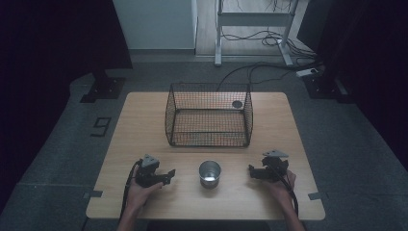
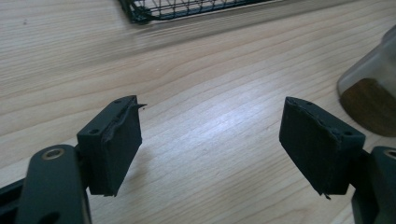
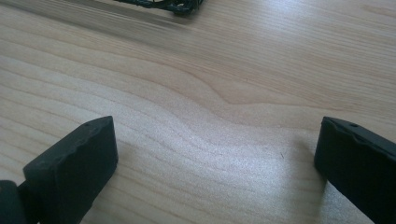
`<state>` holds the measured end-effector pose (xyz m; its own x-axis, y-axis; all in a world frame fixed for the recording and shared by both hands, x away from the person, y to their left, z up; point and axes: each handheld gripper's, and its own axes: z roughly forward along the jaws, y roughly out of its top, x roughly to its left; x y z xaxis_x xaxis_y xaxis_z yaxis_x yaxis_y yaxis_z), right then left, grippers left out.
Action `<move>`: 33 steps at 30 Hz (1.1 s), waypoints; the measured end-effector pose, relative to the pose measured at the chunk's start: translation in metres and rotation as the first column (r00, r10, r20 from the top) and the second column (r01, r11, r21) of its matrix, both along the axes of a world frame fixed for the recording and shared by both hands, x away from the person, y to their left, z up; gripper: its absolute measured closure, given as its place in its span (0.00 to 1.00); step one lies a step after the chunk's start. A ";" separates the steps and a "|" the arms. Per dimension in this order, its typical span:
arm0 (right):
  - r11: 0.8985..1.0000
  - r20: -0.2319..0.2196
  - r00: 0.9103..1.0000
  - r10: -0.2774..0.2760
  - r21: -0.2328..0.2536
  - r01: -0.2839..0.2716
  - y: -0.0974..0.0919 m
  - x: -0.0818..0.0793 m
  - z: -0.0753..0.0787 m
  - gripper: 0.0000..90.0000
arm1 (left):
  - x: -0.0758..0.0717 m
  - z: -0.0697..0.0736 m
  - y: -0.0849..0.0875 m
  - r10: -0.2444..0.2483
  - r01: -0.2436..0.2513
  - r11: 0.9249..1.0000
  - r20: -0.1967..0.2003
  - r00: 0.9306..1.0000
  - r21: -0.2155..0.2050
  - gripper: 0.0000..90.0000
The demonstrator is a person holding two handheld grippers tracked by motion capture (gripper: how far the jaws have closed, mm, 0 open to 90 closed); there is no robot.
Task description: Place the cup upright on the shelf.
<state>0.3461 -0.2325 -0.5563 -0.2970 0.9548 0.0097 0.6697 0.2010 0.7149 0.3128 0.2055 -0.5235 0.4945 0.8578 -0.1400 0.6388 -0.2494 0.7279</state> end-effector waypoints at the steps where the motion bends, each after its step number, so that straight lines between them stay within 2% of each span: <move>1: 1.000 -0.001 1.000 -0.003 0.000 0.003 0.000 0.000 0.000 0.00 | 0.000 0.000 -0.001 -0.003 0.003 1.000 0.000 1.000 0.001 0.24; 6: 1.000 -0.001 1.000 -0.007 0.001 0.007 0.000 0.000 0.000 0.00 | -0.002 0.003 -0.001 -0.006 0.006 1.000 0.001 1.000 -0.010 0.23; 7: 1.000 0.000 1.000 -0.011 -0.001 0.011 0.000 0.001 0.000 0.00 | -0.002 0.005 0.001 -0.002 0.002 1.000 0.002 1.000 -0.029 0.23; 11: 1.000 0.001 1.000 -0.015 0.002 0.015 0.000 0.000 0.000 0.00 | -0.002 0.006 0.003 0.005 -0.005 0.999 0.002 1.000 -0.050 0.23; 23: 0.999 0.014 0.999 -0.035 0.006 0.035 -0.003 -0.002 0.001 0.05 | -0.003 0.005 0.000 -0.015 0.014 0.998 -0.010 1.000 -0.055 0.23; 26: 0.999 0.023 0.999 -0.043 0.031 0.043 -0.005 -0.003 0.003 0.06 | -0.003 0.005 0.000 -0.017 0.016 0.998 -0.010 1.000 -0.056 0.23; 27: 0.997 0.042 0.998 -0.056 0.056 0.054 -0.007 -0.004 0.007 0.08 | -0.003 0.005 0.000 -0.016 0.015 0.998 -0.010 1.000 -0.060 0.23; 28: 0.997 0.042 0.998 -0.056 0.056 0.054 -0.007 -0.004 0.007 0.08 | -0.003 0.005 0.000 -0.016 0.015 0.998 -0.010 1.000 -0.060 0.23; 30: 0.996 0.064 0.996 -0.059 0.074 0.054 -0.008 -0.007 0.011 0.08 | -0.004 0.008 0.002 -0.023 0.022 0.995 -0.011 1.000 -0.098 0.23; 33: 0.995 0.085 0.995 -0.057 0.091 0.049 -0.009 -0.011 0.016 0.09 | -0.005 0.011 0.004 -0.014 0.014 0.995 -0.002 1.000 -0.102 0.23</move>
<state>0.3354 -0.2411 -0.5404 -0.2499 0.9656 0.0717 0.6117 0.1000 0.7847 0.3082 0.2094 -0.5122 0.5057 0.8322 -0.2276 0.6375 -0.1827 0.7484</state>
